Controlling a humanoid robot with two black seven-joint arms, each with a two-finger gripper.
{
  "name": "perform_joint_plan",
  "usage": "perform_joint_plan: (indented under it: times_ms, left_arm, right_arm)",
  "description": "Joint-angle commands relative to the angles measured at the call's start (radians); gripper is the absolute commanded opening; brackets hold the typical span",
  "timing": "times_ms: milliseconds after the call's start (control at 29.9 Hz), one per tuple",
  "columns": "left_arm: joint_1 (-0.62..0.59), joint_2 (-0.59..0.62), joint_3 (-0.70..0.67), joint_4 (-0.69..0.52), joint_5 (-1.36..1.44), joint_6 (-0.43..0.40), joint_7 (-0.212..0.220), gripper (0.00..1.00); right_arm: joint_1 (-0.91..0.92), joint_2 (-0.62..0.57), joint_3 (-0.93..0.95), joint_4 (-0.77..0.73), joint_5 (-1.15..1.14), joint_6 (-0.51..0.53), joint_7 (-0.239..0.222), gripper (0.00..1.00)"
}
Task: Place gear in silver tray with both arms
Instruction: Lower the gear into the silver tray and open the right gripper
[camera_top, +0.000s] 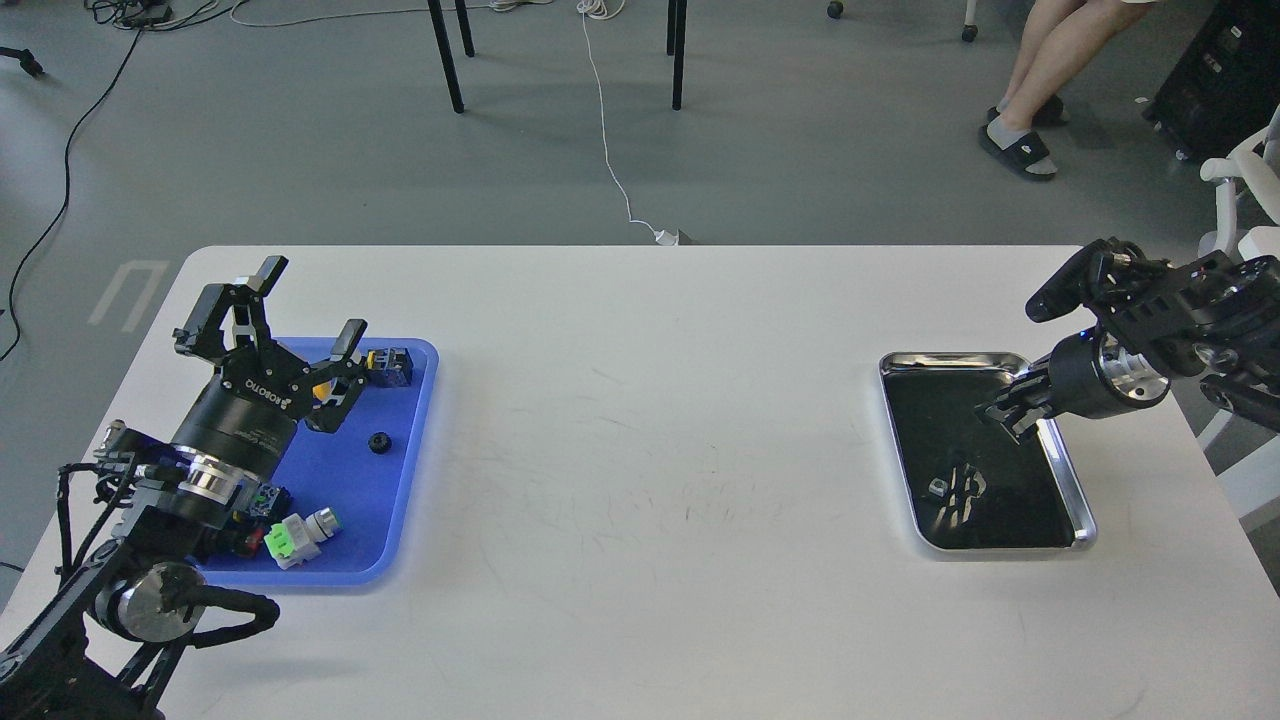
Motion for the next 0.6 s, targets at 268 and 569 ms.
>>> perform_joint_plan:
  times_ms: [268, 569]
  left_arm:
    - [0.0, 0.001, 0.0, 0.0, -0.002, 0.0, 0.0, 0.98]
    - [-0.007, 0.006, 0.003, 0.0, -0.002, 0.0, 0.002, 0.98]
  right_arm:
    - [-0.042, 0.033, 0.001, -0.035, 0.0, -0.008, 0.0, 0.15]
    - [-0.055, 0.088, 0.006, -0.078, 0.003, -0.042, 0.0, 0.16]
